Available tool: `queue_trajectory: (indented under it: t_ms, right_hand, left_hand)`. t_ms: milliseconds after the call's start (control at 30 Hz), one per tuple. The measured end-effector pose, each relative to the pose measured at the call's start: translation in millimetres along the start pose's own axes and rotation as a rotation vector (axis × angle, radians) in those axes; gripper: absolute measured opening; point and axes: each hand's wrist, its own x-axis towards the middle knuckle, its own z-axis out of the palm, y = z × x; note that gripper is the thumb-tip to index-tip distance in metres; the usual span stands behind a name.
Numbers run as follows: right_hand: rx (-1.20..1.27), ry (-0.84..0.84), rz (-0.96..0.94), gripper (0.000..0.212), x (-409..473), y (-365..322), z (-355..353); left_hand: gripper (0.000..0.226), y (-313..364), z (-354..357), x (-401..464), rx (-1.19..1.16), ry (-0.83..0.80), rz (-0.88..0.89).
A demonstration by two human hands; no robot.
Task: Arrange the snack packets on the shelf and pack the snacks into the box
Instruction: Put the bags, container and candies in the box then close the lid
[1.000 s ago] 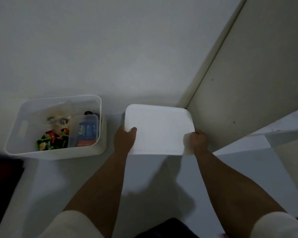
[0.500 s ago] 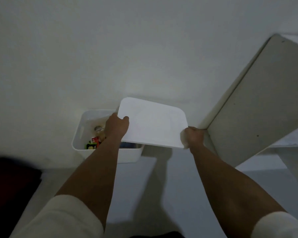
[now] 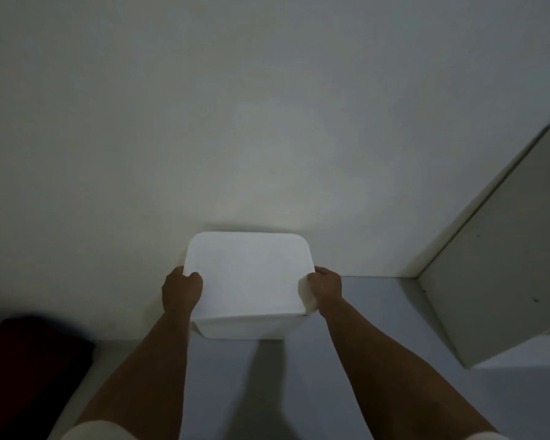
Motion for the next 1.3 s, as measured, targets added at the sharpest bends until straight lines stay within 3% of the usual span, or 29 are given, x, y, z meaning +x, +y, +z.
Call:
queue_trajectory:
  t_ms: [233, 567, 1033, 1300]
  right_hand:
    - [-0.03, 0.041, 0.037, 0.041, 16.8, 10.2, 12.7]
    - [0.019, 0.081, -0.006, 0.033, 22.1, 33.1, 25.6]
    - [0.024, 0.085, -0.035, 0.034, 38.1, 44.3, 30.9]
    - [-0.149, 0.131, -0.118, 0.034, 33.4, 42.4, 31.6]
  left_hand:
    - [0.032, -8.3, 9.4, 32.1, 0.0, -0.083, 0.017]
    - [0.035, -26.4, 23.8, 33.5, 0.032, -0.006, 0.138]
    - [0.041, -28.0, 28.4, 47.4, 0.084, 0.028, 0.124]
    - [0.043, -36.4, 32.3, 52.8, 0.152, 0.024, 0.193]
